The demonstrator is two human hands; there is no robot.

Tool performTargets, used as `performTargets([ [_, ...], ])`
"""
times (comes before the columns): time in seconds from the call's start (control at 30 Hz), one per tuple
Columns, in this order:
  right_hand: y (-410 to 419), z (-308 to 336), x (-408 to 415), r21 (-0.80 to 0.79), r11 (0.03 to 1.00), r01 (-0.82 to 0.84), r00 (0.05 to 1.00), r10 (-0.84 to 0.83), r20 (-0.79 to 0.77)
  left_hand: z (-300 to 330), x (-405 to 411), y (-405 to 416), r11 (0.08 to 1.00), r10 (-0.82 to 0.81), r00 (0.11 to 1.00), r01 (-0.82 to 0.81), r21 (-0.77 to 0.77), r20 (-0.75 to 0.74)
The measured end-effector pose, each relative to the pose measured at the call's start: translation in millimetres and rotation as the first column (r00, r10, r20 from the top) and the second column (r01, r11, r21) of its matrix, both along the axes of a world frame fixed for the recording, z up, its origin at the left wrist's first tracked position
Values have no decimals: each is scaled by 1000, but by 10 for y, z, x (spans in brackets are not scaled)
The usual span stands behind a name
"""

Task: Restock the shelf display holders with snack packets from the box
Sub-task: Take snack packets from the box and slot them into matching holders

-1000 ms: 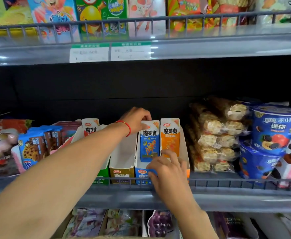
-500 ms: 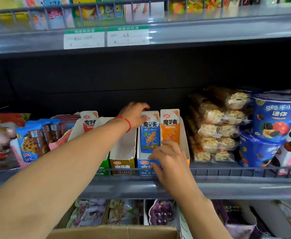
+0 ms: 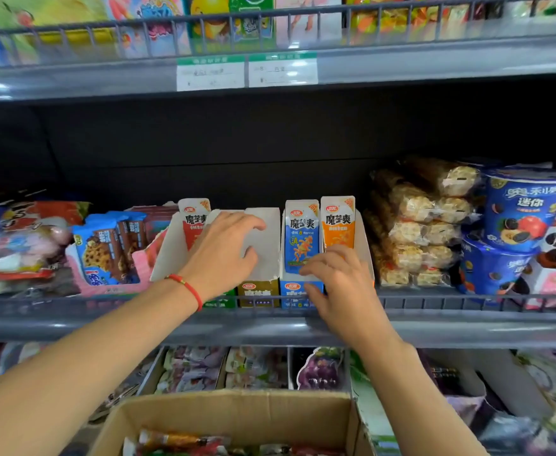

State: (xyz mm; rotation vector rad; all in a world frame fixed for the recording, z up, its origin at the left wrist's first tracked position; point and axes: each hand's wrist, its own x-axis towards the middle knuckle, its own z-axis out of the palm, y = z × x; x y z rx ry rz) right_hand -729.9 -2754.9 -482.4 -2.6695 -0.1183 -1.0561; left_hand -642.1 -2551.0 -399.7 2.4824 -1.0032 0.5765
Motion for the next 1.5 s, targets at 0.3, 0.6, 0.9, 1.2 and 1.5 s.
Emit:
performTargets([
  [0.3,739,-197,-764,189,923,-334,815,384,-434,-1107,-1045,1136,952,-187,922,255,169,-339],
  [0.6,1014,-1244,-727,2,927,-375,173,72,-982,-1774,-1070,1399,744,-12,738,457,487,-675],
  [0.9,1152,-1590,-651,13,959,-284,205,74,-976,-1756,-992,1438,774,19,762,398,492,-647],
  [1.2,936,-1138,-666,37,964,-264,333,127,-934,-1676,-1099,1222,954,-90,765,251,166,-638],
  [1.5,705,-349,-770,751,659,33,685,532,-497,-1623,-1264,858,907,-343,321,-132,-400,-883],
])
